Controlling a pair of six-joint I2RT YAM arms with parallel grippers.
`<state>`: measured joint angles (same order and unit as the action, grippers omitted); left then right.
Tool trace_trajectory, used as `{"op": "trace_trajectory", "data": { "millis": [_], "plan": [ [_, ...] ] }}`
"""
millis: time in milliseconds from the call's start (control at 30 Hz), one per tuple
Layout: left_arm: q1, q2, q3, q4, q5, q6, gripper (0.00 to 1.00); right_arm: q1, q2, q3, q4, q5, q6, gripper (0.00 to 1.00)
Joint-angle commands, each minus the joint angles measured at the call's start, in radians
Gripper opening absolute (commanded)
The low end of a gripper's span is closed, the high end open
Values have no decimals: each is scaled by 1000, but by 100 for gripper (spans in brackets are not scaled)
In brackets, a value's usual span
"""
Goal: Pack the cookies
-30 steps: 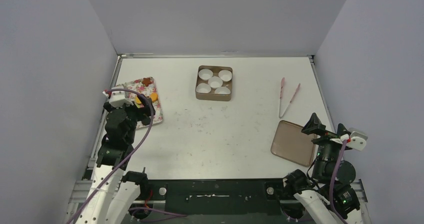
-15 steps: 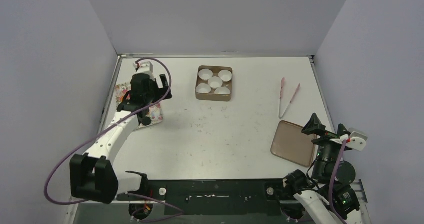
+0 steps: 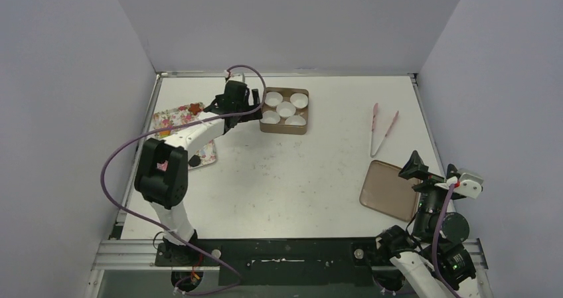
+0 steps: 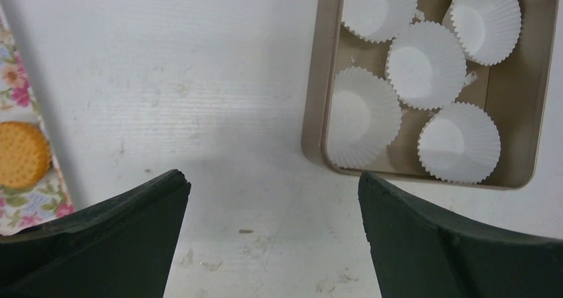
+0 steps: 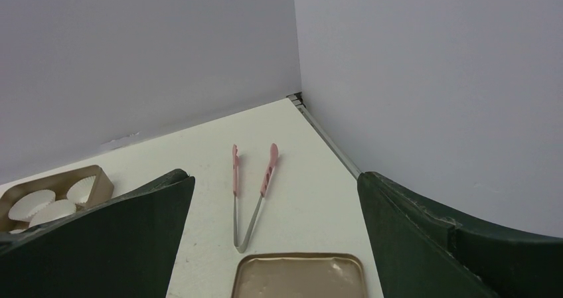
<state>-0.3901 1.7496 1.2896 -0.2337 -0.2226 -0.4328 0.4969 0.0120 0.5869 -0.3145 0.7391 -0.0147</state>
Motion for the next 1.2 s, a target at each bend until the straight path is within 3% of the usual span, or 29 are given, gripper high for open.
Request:
{"op": "trace_trajectory", "data": {
  "millis": [0, 200, 500, 1167],
  "plan": [
    [-32, 127, 153, 31, -36, -5, 97, -6, -7, -1, 25, -12, -11, 100],
    [-36, 218, 182, 26, -65, -9, 97, -8, -7, -7, 34, -17, -17, 100],
    [-36, 224, 119, 15, -95, -25, 94, -9, -7, -6, 32, -17, -18, 100],
    [-134, -113, -316, -43, -55, -140, 90, -8, -7, -7, 35, -26, -19, 100]
  ]
}}
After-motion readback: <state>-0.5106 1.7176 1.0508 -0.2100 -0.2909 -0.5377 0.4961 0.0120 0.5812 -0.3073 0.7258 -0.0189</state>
